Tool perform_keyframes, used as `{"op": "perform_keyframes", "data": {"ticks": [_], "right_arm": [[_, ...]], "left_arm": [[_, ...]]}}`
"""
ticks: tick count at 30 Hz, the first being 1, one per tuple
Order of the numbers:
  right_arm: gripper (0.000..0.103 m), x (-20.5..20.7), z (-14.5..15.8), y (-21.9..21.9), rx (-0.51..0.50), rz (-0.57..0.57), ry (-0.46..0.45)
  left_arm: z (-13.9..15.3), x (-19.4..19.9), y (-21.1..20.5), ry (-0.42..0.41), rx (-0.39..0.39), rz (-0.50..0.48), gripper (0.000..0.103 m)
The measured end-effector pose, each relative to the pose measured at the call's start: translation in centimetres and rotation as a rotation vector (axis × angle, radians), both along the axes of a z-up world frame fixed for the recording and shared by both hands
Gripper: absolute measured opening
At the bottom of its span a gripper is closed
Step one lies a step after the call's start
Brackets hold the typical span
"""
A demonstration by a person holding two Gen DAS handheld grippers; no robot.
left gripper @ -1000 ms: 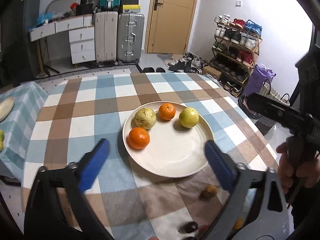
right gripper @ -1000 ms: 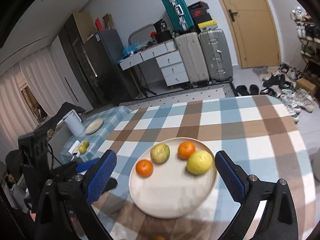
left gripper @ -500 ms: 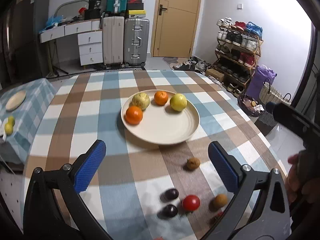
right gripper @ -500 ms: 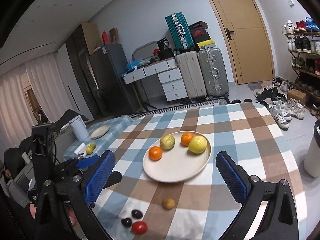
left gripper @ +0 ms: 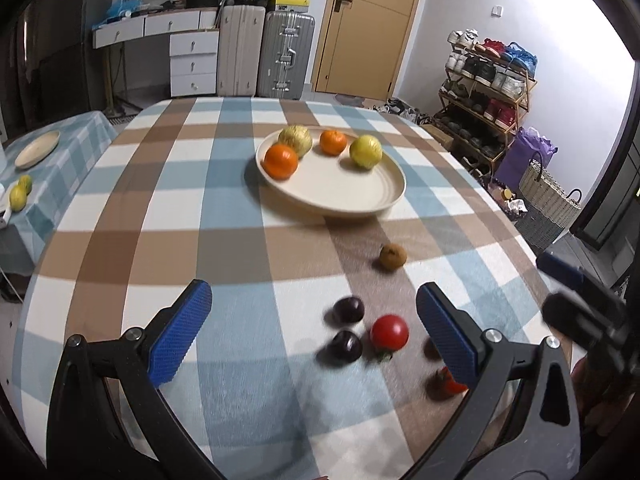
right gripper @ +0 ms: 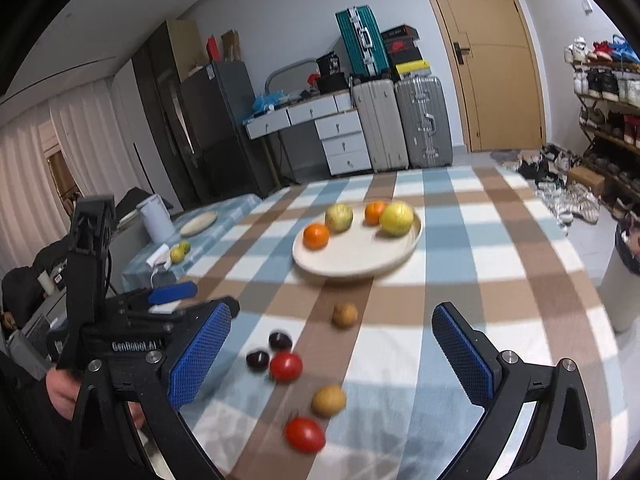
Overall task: Organize fruits
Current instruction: 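Move both tools back toward the plums and tomatoes, then grasp a red tomato with the right tool while the left tool grasps a dark plum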
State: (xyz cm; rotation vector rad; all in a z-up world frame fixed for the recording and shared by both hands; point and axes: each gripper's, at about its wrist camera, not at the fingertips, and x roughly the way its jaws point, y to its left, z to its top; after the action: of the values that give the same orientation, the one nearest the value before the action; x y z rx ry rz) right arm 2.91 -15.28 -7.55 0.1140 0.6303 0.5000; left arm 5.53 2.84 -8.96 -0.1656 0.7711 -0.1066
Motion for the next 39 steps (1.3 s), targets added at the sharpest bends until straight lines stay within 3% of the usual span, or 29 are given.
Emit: {"op": "perform_keyframes", "data": {"ticks": [15, 18, 22, 27, 32, 39], "right_arm": [[0.102, -2.3, -5.5, 2.1, -0.068, 0.081, 0.140], [0.098, -2.1, -6.2, 2.1, -0.060, 0.092, 0.169], [0.080, -1.9, -7.0, 2.3, -0.052, 0.109, 0.213], [0.066, -2.1, -7.0, 2.8, -0.064, 0.122, 0.207], [0.032, -2.1, -7.4, 2.8, -0.106, 0.090, 0.211], [0.031, -2.2, -7.3, 2.0, -0.067, 0.077, 0.209]], "left_arm": [[-2.7, -1.4, 1.0, 0.040, -0.014, 0.021, 0.102], [-2.9, -1.3, 1.1, 0.045, -0.015, 0.021, 0.102], [-3.0, -1.2, 1.1, 0.048, -0.017, 0.021, 0.102], [-3.1, -1.2, 1.1, 0.050, -0.018, 0.017, 0.102], [-3.2, -1.1, 1.0, 0.052, -0.020, 0.010, 0.102], [-4.0, -0.6, 0.7, 0.089, -0.028, -0.028, 0.102]]}}
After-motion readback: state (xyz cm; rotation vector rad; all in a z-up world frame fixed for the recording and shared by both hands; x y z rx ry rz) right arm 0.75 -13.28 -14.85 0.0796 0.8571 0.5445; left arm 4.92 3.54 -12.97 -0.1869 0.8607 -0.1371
